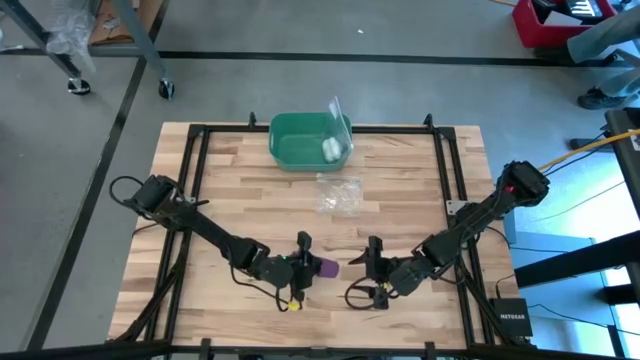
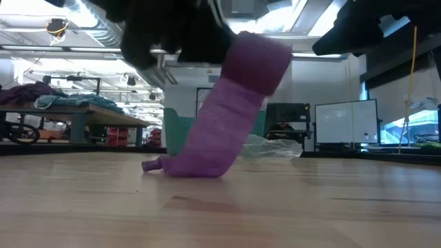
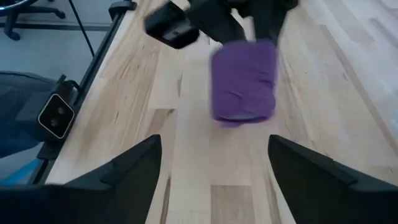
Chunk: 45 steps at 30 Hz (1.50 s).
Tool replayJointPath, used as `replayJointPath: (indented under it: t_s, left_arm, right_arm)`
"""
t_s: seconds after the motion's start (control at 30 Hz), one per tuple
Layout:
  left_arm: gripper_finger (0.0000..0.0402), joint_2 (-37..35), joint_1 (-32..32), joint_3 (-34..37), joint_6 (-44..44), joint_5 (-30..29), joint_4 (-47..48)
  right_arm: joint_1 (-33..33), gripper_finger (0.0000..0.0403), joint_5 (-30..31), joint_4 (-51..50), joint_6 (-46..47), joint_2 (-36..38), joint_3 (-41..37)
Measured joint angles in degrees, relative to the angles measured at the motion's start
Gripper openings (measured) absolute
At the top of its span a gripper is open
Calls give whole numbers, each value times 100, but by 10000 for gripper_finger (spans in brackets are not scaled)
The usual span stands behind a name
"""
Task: Roll bandage
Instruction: Roll the violet bandage
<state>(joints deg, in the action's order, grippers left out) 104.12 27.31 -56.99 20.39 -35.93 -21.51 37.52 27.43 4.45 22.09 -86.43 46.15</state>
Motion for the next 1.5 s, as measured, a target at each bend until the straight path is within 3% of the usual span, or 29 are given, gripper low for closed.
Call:
replayJointPath:
  t_s: [0.27,0.37,0.5,0.73,1.0,1.5]
  left_arm:
    - [106,2,-116,1,-313,180,226]
    - [117,-31,-114,-25,-998,236,559]
    - [117,-76,-127,-333,-1376,289,1133]
    - [106,-79,-216,-431,-1473,403,1172]
    - [102,-1,-386,-431,-1608,407,1170]
    - [102,0,-409,-431,-1567,427,1226]
  right_arm:
    - [-2,296,1,174,7,0,2]
    - [-2,296,2,175,-22,0,2]
    - [-2,296,52,228,-94,0,2]
    - [-63,296,425,390,-402,-23,2]
    - [-520,296,724,1935,-1351,-787,4]
    - [-793,296,633,2036,-1507,-1027,2]
